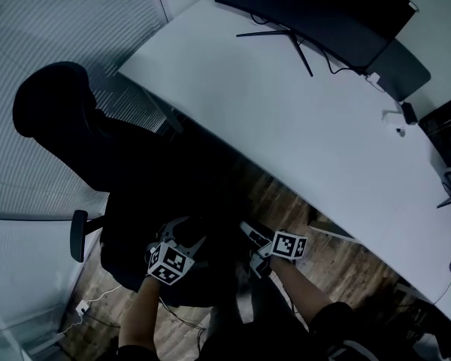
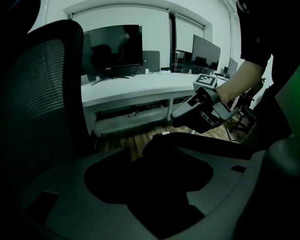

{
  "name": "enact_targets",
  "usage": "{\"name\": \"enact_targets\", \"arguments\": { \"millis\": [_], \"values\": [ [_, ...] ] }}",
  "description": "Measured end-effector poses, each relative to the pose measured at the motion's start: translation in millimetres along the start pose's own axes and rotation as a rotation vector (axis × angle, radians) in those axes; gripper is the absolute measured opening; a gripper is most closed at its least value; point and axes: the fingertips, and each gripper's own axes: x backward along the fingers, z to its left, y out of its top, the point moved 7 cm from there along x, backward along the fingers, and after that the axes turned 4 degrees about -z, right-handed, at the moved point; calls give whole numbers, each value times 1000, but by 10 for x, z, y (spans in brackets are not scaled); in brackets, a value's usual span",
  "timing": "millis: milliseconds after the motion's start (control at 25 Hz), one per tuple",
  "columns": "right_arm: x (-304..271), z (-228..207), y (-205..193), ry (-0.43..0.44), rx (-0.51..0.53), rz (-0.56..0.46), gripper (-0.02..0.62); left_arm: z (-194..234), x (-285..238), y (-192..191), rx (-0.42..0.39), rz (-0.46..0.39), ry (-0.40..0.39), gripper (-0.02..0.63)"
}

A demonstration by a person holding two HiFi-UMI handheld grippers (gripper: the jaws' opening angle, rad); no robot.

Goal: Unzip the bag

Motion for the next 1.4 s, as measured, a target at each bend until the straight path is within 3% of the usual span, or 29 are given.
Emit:
{"name": "enact_targets", "arguments": {
  "millis": [160,480,680,1160,1320,1400],
  "values": [
    [-137,-128,-26,79,-224,-36,198,43,-61,-81,61,6,-87,263],
    [-456,-330,-87,172,-370,19,198,157,-223,-159,94,42,-149,273],
    [-666,-389,-144,212,-372,74,198,167,-303,-199,112,62,-194,273],
    [-859,-371,-179,296,-449,81,195,164,-387,-236,106,77,-215,275],
    [-835,-324,-119,320,-392,49,71,156,-424,-254,101,83,-211,275],
    [-819,-280,-82,311,-328,35,54,156,-425,-269,98,89,-210,276]
  ]
}}
